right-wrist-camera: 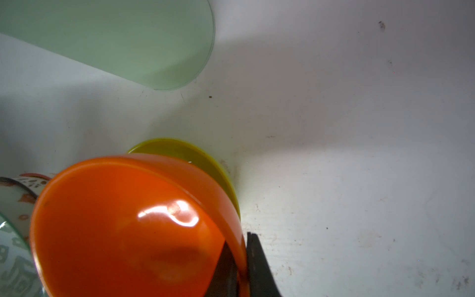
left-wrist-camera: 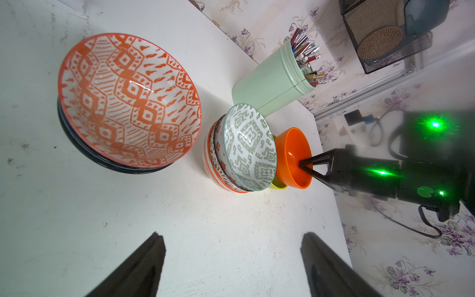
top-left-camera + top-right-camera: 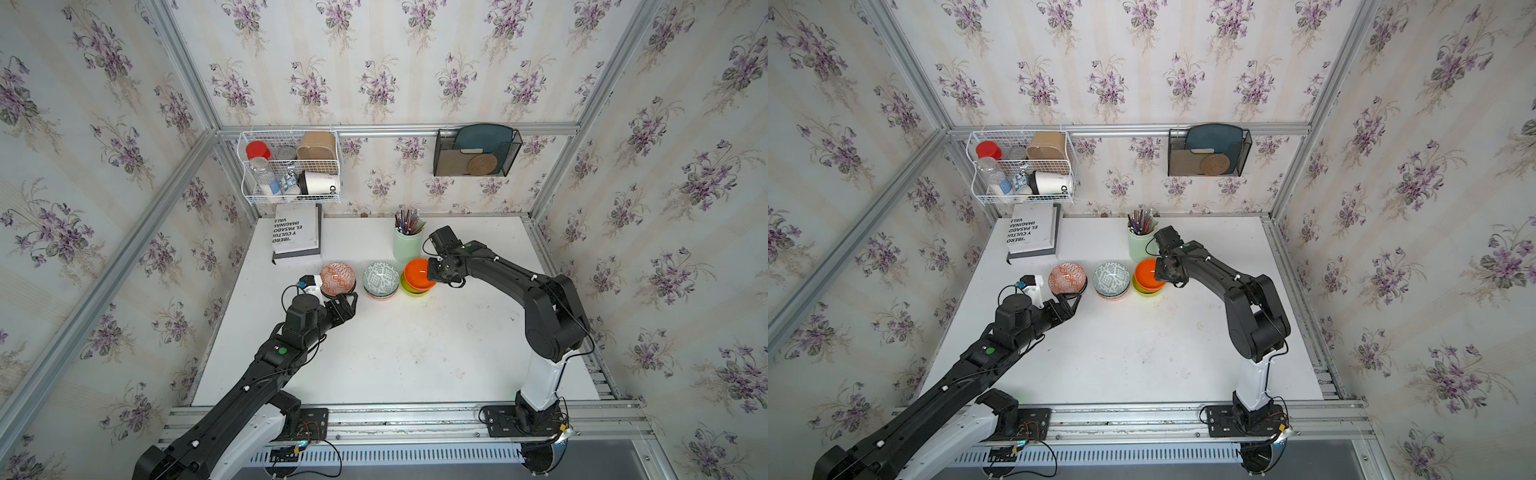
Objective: Stack the bowls
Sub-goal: Place the bowl on the bowl.
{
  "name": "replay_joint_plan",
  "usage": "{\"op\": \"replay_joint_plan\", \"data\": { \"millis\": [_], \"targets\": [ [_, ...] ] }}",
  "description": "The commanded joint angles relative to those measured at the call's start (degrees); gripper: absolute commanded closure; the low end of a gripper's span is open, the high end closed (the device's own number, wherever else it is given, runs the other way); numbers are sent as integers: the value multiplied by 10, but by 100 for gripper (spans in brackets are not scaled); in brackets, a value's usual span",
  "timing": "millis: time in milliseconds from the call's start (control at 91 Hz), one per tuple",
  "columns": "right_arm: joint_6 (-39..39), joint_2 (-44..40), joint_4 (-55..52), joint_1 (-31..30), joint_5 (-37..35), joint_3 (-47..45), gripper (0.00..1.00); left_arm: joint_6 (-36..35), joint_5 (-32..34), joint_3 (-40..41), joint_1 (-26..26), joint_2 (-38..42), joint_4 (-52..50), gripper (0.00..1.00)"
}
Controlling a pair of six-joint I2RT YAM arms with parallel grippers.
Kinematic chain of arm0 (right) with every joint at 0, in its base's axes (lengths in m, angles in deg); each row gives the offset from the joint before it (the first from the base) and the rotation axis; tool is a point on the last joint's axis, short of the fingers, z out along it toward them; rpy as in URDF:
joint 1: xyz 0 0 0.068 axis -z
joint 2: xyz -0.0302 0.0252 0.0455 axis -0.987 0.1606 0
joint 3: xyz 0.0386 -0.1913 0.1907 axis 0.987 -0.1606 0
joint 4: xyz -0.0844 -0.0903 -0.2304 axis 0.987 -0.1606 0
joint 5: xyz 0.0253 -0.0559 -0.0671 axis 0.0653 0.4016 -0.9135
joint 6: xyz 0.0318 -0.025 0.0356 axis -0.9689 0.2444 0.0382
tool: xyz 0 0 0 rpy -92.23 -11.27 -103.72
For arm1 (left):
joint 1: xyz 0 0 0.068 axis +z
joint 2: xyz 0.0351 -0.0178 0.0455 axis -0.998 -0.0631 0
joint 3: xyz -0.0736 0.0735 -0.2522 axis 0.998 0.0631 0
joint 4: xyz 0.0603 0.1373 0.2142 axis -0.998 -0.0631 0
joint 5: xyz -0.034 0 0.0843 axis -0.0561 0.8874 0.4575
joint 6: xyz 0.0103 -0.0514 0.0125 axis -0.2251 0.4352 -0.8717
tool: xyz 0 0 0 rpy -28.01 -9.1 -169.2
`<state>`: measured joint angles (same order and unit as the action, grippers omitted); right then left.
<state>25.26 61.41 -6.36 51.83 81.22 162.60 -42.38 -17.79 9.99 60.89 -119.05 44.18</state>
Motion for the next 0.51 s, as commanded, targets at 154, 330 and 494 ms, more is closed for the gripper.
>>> {"op": "replay_joint_plan", "data": {
  "millis": [154, 330, 494],
  "targets": [
    [7, 18, -7, -6, -9, 17, 100, -8, 4, 3, 0, 4, 19, 13],
    [7, 33, -20, -11, -18, 34, 100, -7, 5, 5, 0, 7, 21, 13],
    [7, 36, -24, -12, -20, 39, 100, -8, 6, 6, 0, 9, 22, 13]
  ]
}}
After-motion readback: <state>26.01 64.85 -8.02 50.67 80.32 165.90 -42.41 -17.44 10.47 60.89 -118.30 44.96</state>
